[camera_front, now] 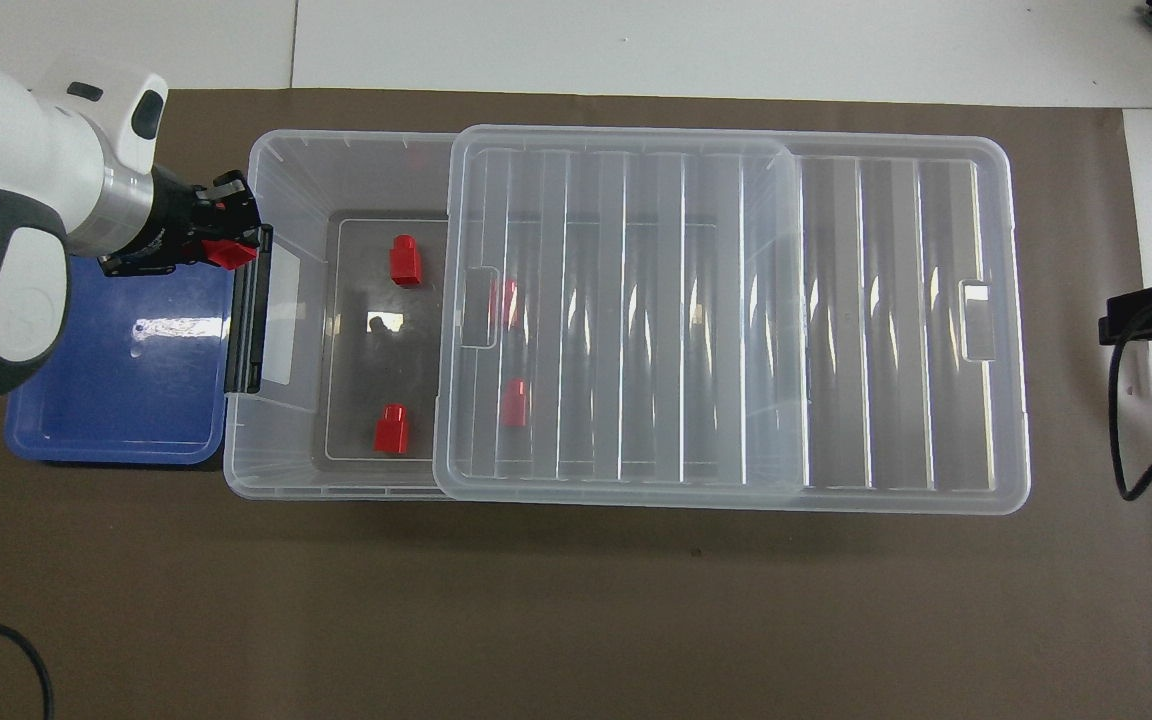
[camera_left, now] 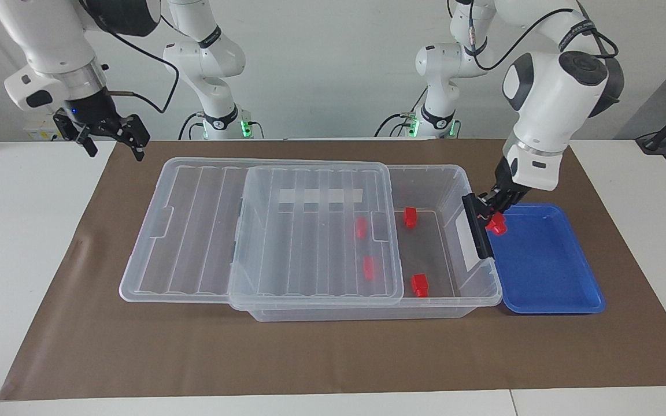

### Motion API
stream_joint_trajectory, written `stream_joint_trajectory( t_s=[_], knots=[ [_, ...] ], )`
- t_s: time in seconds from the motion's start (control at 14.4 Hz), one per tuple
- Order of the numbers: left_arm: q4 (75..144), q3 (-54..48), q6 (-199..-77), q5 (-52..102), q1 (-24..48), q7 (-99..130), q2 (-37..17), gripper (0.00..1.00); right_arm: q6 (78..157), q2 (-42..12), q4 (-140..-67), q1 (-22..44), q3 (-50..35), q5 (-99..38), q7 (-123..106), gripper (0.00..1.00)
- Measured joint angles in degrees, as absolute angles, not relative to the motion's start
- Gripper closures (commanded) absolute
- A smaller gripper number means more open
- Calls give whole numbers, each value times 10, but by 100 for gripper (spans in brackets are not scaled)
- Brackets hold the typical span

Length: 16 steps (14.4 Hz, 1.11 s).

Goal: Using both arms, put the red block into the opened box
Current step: 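Lift the red block with the left gripper over the open box, then lower the red block into the uncovered box section with the left gripper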

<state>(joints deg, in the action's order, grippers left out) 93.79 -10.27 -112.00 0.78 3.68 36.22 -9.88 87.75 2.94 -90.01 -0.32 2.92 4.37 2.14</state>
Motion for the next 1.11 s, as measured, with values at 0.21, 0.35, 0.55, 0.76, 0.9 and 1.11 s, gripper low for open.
stream_joint_trajectory(
  t_s=[0.21,0.35,0.55,0.76,0.9,1.11],
  knots=[
    [1023,-103,-1216,8,55,378,-96,100,861,31,-899,-4,31,43,21,0],
    [1064,-103,-1252,8,62,378,-94,100,861,30,-900,-4,31,39,21,0],
    [1099,-103,-1261,7,81,394,-87,100,861,30,-900,-3,30,37,21,0],
    [1134,-103,-1297,7,97,446,-81,100,861,30,-900,-1,29,37,21,0],
    [1157,-103,-1324,7,102,457,-81,100,861,30,-900,4,30,37,21,0],
    [1168,-100,-1337,7,101,460,-81,100,861,30,-900,34,51,37,21,0]
  ],
)
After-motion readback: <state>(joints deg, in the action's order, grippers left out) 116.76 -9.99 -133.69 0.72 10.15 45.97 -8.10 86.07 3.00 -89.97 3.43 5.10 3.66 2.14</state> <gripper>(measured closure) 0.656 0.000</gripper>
